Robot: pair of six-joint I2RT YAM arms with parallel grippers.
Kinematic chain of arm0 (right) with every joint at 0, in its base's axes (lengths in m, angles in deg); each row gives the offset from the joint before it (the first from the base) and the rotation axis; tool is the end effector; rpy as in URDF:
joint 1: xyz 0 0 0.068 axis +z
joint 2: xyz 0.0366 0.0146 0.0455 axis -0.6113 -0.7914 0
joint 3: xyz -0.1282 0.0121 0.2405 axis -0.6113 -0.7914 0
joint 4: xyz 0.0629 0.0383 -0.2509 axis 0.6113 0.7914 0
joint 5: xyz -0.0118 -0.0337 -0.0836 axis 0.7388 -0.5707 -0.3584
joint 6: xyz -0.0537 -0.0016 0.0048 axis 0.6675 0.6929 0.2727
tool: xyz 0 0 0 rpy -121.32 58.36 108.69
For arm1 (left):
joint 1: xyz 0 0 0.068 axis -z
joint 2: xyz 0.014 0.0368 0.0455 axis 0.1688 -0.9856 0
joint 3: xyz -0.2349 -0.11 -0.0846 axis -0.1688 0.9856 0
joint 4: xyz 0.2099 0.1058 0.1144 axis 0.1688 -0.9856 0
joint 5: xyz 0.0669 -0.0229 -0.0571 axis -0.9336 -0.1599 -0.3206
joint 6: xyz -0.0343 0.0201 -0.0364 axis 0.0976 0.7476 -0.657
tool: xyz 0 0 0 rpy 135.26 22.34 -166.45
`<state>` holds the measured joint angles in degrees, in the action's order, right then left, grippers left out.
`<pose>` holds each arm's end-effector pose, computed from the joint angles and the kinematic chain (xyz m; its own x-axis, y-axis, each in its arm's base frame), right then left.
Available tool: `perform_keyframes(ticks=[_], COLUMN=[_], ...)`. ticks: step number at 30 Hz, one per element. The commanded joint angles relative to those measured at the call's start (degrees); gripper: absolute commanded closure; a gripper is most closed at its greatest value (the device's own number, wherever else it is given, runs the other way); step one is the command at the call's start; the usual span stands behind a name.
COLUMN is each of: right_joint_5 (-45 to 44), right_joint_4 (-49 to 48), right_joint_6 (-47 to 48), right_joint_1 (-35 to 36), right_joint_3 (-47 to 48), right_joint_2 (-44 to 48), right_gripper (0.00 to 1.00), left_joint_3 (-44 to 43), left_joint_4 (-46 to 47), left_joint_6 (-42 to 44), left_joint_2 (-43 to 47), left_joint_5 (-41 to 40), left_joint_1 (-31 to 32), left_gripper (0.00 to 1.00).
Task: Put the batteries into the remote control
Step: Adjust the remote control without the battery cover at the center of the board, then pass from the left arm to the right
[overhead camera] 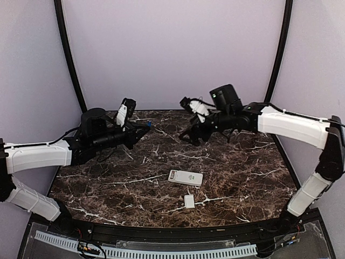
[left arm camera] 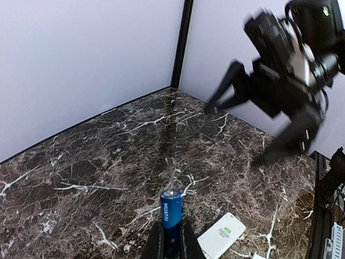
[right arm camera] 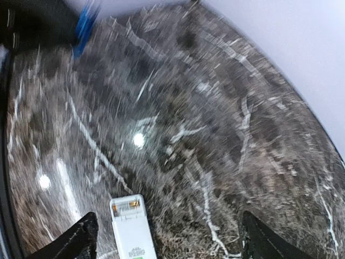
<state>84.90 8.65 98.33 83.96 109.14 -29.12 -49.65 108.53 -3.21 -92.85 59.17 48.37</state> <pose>0.2556 0.2779 0.2896 -0.2267 -0.5848 -0.7789 -0.9001 0.4312 -0.0618 0.2279 -0.1925 0.2857 -0.1939 -0.0254 -0.9807 0.7642 0.6229 -0.1672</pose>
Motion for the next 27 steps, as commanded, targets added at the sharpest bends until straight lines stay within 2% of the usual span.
perform_keyframes(ticks=[1,4,7,8,9,13,19,22,27], right_joint_5=[8.41,13.89,20.76,23.38,24.96,25.75,15.29,12.06,12.46], right_joint_4=[-16.17,-23.58,-29.19,-28.24,-26.23,-11.69,0.22,5.85,5.48], right_joint_6=[-19.95,-24.87,-27.87,-27.77,-27.97,-30.13,-31.83,-31.97,-31.86], right_joint_1=[-7.47,-9.68,-10.01,-10.0,-10.03,-9.71,-4.03,-1.02,1.9], right_joint_3=[-4.97,-8.59,-10.74,-9.97,-8.6,-0.91,3.76,8.18,10.5], right_joint_2=[9.88,15.26,18.11,18.11,17.8,15.07,11.74,7.81,5.66], right_gripper=[0.02,0.01,0.01,0.02,0.06,0.29,0.38,0.39,0.39], left_joint_3=[-0.37,0.32,1.85,1.97,1.7,-1.43,-4.34,-4.82,-6.01], left_joint_4=[0.5,1.24,2.43,2.51,2.12,-3.75,-6.44,-6.26,-7.03], left_joint_6=[16.31,28.55,40.6,42.56,46.1,53.46,57.54,57.87,54.95], left_joint_2=[4.25,6.2,7.92,8.48,8.58,7.18,4.06,3.63,2.62], left_joint_5=[1.33,0.76,4.61,4.99,5.28,3.43,-1.79,-2.1,-2.88], left_joint_1=[4.37,8.49,9.63,9.75,9.94,10.53,11.93,12.4,12.75], left_gripper=[1.0,1.0,1.0,1.0,1.0,1.0,1.0,1.0,1.0])
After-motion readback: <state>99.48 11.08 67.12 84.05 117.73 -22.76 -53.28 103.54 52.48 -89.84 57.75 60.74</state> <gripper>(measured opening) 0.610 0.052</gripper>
